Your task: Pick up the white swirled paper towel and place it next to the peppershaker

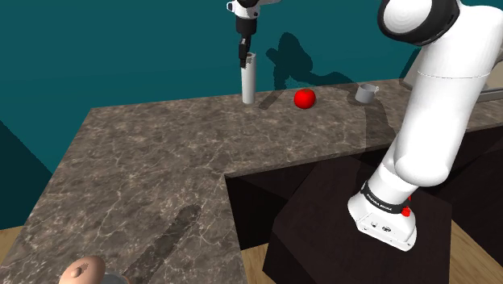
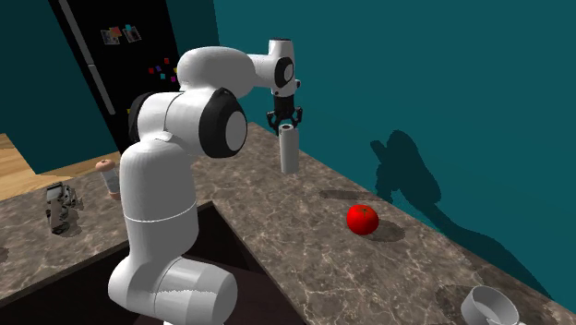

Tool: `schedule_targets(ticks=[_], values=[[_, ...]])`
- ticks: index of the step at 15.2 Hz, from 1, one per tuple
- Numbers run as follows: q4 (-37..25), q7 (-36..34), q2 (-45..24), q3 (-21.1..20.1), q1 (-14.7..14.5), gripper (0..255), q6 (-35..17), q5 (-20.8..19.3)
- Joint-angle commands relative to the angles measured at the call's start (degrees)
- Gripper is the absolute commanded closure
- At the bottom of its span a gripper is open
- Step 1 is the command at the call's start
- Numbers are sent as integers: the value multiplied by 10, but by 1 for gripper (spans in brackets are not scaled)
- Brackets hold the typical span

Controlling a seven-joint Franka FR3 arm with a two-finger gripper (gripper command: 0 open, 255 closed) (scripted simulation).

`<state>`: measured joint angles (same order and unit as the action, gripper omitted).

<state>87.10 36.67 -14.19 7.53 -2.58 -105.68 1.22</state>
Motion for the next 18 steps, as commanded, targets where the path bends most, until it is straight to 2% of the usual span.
schedule_targets(ticks=[1, 18], values=[[-18, 0, -2, 0, 0, 255, 16, 0], [-203, 2, -38, 1, 6, 255, 165, 5]])
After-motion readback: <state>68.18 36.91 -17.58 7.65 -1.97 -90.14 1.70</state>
